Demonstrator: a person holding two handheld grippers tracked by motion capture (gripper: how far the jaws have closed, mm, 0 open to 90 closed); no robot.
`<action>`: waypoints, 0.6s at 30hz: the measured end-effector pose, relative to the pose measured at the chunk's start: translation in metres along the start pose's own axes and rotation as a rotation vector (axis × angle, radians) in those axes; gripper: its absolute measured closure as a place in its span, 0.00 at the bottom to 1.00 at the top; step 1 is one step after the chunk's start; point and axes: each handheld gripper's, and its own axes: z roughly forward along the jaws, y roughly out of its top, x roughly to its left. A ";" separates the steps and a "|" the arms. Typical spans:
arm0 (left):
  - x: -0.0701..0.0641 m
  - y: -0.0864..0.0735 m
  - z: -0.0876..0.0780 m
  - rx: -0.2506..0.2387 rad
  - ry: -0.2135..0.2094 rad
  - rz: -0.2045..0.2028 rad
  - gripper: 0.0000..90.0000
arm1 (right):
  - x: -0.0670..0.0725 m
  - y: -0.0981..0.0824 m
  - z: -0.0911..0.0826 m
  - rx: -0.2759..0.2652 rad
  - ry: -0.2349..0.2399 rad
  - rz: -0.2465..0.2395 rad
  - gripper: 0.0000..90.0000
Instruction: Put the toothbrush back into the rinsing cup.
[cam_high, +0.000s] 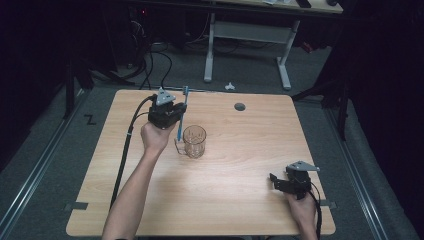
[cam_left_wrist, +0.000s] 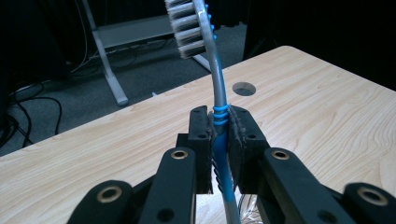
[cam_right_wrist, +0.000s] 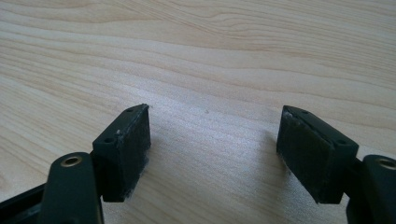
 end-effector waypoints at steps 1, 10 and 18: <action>0.000 -0.001 0.001 0.003 -0.007 0.000 0.89 | 0.000 0.000 0.000 0.000 0.000 -0.001 0.29; 0.000 -0.003 0.000 0.007 -0.010 0.007 0.89 | 0.000 0.000 0.000 0.000 0.000 -0.001 0.29; 0.000 -0.003 -0.004 0.005 -0.027 -0.003 0.89 | 0.000 0.000 0.000 0.000 0.000 -0.001 0.29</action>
